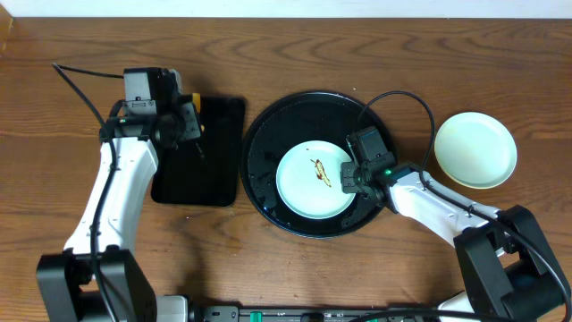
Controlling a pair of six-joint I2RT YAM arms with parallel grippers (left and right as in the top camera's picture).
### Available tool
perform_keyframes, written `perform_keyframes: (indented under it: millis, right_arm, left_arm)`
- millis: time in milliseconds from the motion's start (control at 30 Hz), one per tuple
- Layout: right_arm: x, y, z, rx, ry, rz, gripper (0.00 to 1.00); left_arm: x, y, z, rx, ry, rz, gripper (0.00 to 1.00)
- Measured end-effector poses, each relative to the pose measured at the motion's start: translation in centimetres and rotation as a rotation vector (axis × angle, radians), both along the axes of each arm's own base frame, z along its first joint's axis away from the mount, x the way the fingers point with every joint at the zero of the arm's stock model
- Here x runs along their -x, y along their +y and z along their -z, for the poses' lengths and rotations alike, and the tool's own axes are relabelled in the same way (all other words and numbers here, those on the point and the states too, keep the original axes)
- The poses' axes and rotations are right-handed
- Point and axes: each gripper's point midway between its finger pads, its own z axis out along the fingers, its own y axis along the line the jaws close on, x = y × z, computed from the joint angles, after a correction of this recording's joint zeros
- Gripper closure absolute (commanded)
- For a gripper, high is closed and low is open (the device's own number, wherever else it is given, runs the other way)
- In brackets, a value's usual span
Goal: Clean dirty plates on tray and stack at the side
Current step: 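Lift the sponge from the black tray with the left gripper toward the plate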
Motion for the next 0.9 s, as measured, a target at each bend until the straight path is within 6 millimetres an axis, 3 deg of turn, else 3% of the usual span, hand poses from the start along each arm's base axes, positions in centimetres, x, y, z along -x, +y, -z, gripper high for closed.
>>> perform_keyframes:
  millis: [267,500,900]
  right_arm:
    - [0.0,0.0,0.0,0.0,0.0,0.0,0.99]
    - [0.0,0.0,0.0,0.0,0.0,0.0,0.99]
    - [0.0,0.0,0.0,0.004,-0.003,-0.01,0.99]
  left_arm:
    - [-1.2,0.4,-4.5,-0.024,-0.167,-0.011,0.93]
    - [-1.2,0.7,-6.9,-0.042,-0.238,-0.024,0.93]
    - [0.1,0.6,-5.9,-0.039,-0.175,-0.023,0.93]
